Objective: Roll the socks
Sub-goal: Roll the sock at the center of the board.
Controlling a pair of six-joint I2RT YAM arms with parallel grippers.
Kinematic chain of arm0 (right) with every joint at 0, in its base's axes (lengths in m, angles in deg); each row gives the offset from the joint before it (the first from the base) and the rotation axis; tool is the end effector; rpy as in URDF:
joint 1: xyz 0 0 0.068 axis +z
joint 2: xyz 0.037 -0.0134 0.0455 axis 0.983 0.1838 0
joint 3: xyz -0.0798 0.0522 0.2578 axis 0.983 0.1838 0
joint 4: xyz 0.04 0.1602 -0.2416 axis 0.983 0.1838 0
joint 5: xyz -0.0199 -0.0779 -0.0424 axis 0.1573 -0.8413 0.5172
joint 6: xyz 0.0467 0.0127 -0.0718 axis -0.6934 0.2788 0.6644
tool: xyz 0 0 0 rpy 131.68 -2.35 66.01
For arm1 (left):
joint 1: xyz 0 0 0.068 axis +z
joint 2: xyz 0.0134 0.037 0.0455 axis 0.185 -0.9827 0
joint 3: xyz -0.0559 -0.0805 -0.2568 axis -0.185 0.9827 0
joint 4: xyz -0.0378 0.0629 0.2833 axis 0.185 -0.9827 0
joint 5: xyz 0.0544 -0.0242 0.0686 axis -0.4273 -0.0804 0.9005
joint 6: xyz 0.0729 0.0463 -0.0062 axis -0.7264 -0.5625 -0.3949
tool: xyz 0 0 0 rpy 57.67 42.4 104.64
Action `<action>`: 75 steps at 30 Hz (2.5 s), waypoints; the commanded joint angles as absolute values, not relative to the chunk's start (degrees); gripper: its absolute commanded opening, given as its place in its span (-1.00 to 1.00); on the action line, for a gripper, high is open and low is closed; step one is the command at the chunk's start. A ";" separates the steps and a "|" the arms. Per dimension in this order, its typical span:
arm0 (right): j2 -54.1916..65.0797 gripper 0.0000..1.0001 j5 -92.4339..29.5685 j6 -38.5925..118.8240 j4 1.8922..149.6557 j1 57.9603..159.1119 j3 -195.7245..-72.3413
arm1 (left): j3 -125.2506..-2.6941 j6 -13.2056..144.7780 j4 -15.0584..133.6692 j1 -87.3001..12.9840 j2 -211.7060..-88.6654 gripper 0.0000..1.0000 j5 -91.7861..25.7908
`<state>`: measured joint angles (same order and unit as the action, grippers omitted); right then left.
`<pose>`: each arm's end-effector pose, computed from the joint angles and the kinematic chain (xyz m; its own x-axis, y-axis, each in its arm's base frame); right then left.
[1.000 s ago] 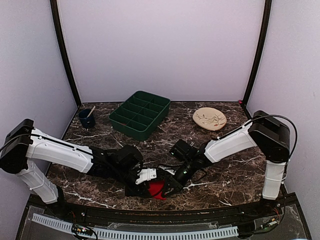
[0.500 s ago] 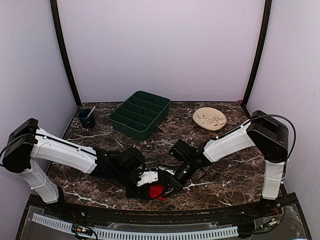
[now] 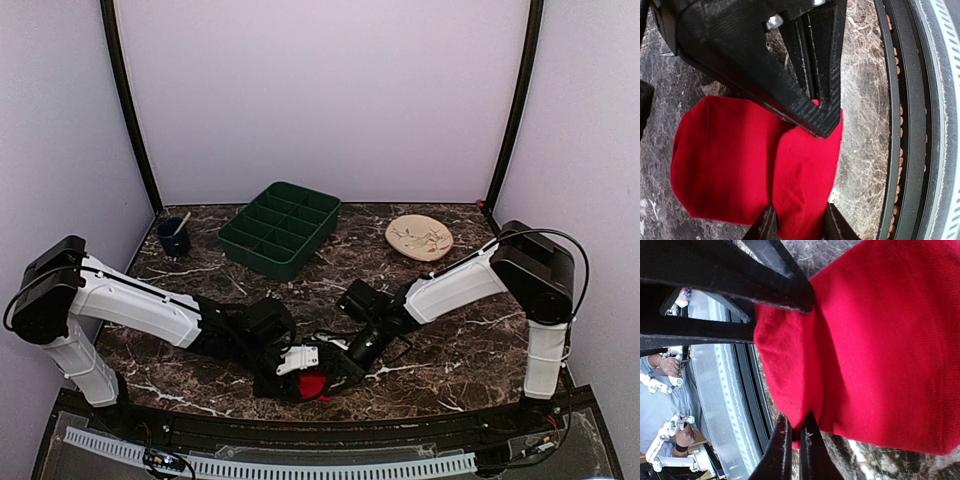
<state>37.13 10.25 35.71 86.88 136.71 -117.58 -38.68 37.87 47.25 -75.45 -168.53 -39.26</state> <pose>0.1609 0.3580 0.0582 -0.6214 -0.7333 -0.2760 -0.6105 0.2324 0.7572 0.1327 -0.3268 0.0932 -0.0795 0.8077 -0.5842 0.9968 0.0636 -0.0476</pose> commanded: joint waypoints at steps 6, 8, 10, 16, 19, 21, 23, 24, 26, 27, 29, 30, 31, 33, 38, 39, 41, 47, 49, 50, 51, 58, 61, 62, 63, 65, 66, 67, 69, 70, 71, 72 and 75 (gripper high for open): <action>38.58 -1.00 10.58 36.37 88.40 136.23 -118.26 | -40.85 36.78 44.10 -75.94 -170.67 -0.48 -40.29; 38.51 -1.00 10.58 36.37 88.35 136.06 -118.22 | -40.89 36.78 44.01 -75.96 -170.72 -0.54 -40.14; 38.49 -0.99 10.66 36.32 88.29 135.93 -118.08 | -41.00 36.92 43.72 -75.96 -170.99 -0.59 -40.24; 38.34 -0.81 10.64 35.73 87.61 135.54 -117.35 | -42.16 37.04 41.51 -75.96 -172.61 -0.75 -41.81; 37.91 -0.58 10.72 35.06 86.66 135.08 -116.29 | -42.98 37.08 40.07 -75.88 -173.65 -0.77 -42.74; 37.51 -0.49 10.89 34.50 85.66 134.85 -115.62 | -43.07 37.43 39.53 -75.80 -174.10 -0.78 -43.16; 37.16 -0.39 10.93 33.92 84.66 134.49 -115.09 | -43.30 38.12 39.17 -75.58 -174.31 -0.78 -43.90; 36.99 -0.31 11.07 33.54 84.08 134.37 -114.75 | -43.28 38.47 39.11 -75.41 -174.38 -0.78 -44.46; 36.59 -0.29 11.34 32.71 82.92 134.09 -114.13 | -43.27 39.18 39.05 -74.98 -174.36 -0.78 -45.29; 36.46 -0.29 11.40 32.47 82.57 133.94 -113.92 | -43.25 39.53 38.93 -74.78 -174.36 -0.78 -45.59; 36.20 -0.29 11.38 32.03 81.87 133.71 -113.42 | -43.31 40.07 38.75 -74.29 -174.28 -0.78 -46.13; 36.04 -0.29 11.27 31.73 81.60 133.49 -113.11 | -43.31 40.18 38.62 -74.03 -174.27 -0.78 -46.41; 35.87 -0.29 11.09 31.48 81.22 133.29 -112.81 | -43.31 40.29 38.53 -73.67 -174.21 -0.78 -46.77; 35.48 -0.29 10.94 30.57 80.05 132.76 -111.84 | -43.39 40.60 38.31 -72.96 -174.27 -0.78 -47.58; 34.23 -0.28 10.69 28.17 76.44 131.20 -109.05 | -43.39 41.44 38.31 -71.22 -174.27 -0.78 -49.49; 33.96 -0.28 10.61 27.84 75.92 130.98 -108.61 | -43.39 41.57 38.31 -70.95 -174.32 -0.79 -49.92; 33.45 -0.29 10.21 27.40 75.22 130.75 -107.96 | -43.46 41.77 38.08 -70.34 -174.51 -0.79 -50.85; 32.03 -0.30 7.00 27.64 75.00 130.39 -106.61 | -44.17 42.08 36.67 -68.36 -175.62 -0.78 -53.85; 31.26 -0.31 5.86 27.69 74.26 130.41 -105.83 | -44.66 42.00 35.78 -67.75 -176.20 -0.79 -54.95; 30.69 -0.31 4.97 27.68 74.10 130.39 -105.35 | -44.97 42.03 35.47 -67.44 -176.61 -0.78 -55.75; 30.19 -0.33 4.18 27.73 73.93 130.39 -104.93 | -45.21 42.12 35.04 -67.03 -177.03 -0.78 -56.55; 25.38 -0.40 -3.29 29.13 73.74 130.65 -101.91 | -47.04 42.33 33.07 -64.97 -179.60 -0.78 -62.01; 22.50 -0.43 -7.44 30.26 73.55 131.35 -100.58 | -47.98 42.42 31.92 -64.40 -181.33 -0.78 -64.37; 21.50 -0.44 -8.76 30.56 73.37 131.73 -100.12 | -48.27 42.49 31.55 -64.30 -181.77 -0.79 -65.02; 20.46 -0.45 -10.35 30.87 73.23 132.11 -99.65 | -48.51 42.55 31.32 -64.20 -182.16 -0.79 -65.49; 18.60 -0.45 -13.10 31.74 72.91 133.46 -98.79 | -48.68 42.63 31.09 -63.89 -182.79 -0.78 -66.62; 17.67 -0.46 -14.51 32.48 72.81 134.18 -98.60 | -48.79 42.75 30.98 -63.77 -183.13 -0.78 -66.73; 16.78 -0.46 -15.87 33.15 72.76 135.11 -98.31 | -49.07 42.83 30.69 -63.63 -183.45 -0.79 -67.65; 16.09 -0.46 -19.04 34.54 72.85 137.14 -98.13 | -49.49 42.77 30.06 -63.28 -184.26 -0.79 -69.21; 14.57 -0.45 -20.13 35.16 72.84 138.17 -98.10 | -49.74 42.71 29.68 -63.16 -184.63 -0.78 -69.62; 13.64 -0.45 -21.20 35.97 72.89 139.21 -98.08 | -49.91 42.67 29.44 -63.06 -184.97 -0.79 -69.95; 13.12 -0.44 -21.99 36.69 72.86 140.26 -98.08 | -50.16 42.61 29.21 -62.98 -185.33 -0.78 -70.15; 12.35 -0.41 -24.43 39.19 73.54 143.52 -98.69 | -50.76 42.37 28.51 -62.71 -186.10 -0.79 -70.71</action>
